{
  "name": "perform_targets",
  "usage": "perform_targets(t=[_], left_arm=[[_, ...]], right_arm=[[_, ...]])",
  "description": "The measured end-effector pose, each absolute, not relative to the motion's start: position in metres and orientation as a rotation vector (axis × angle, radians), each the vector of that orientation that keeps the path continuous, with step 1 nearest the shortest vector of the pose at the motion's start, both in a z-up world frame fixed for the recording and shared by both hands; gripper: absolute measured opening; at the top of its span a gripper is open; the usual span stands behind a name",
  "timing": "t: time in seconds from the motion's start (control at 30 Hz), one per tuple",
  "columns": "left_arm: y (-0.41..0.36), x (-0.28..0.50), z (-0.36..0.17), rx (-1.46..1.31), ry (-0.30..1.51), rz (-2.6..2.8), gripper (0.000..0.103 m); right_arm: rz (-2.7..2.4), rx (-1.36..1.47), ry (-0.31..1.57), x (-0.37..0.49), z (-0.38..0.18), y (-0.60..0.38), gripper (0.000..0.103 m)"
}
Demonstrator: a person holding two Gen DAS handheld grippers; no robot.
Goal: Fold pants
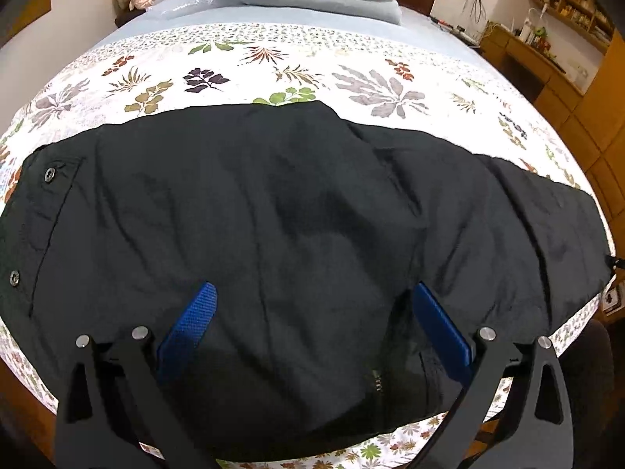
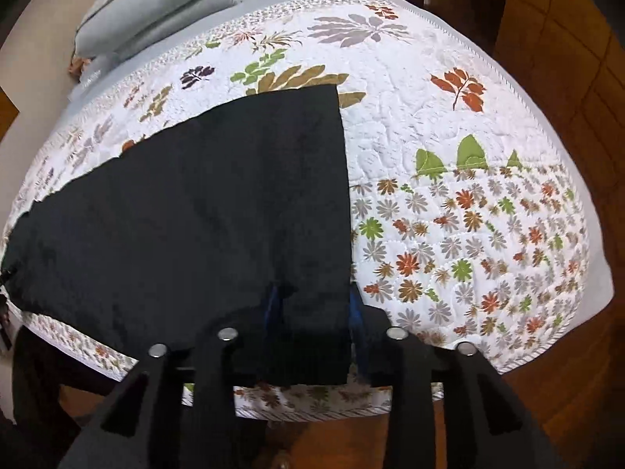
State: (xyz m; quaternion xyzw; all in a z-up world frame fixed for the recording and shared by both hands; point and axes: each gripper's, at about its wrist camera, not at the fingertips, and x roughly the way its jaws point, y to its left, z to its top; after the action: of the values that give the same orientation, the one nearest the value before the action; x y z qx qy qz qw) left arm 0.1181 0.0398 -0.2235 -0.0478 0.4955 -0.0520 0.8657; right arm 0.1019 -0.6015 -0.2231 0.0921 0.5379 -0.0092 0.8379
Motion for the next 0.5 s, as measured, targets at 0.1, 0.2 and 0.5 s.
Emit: perform_targets(t=[0.1,0.2,0.5], left_arm=[[0.042,0.117,-0.22,-0.122,1.035,-0.112,0.1],[0.042,0.116,-0.217,-0.175,1.026,-0.117,0.1],[0.0,0.114,-0.202,-0.155,0.962,-0.157,0.1]], right_arm=[[-0.004,0.321,1.088,0.089,-0.214,-0.614,0.064],[0.008,0.434,1.064,0.072,-0.213,-0.626,0.067],[0.043,0.613,1.039,0.049,-0.243,-0.623,0.068]])
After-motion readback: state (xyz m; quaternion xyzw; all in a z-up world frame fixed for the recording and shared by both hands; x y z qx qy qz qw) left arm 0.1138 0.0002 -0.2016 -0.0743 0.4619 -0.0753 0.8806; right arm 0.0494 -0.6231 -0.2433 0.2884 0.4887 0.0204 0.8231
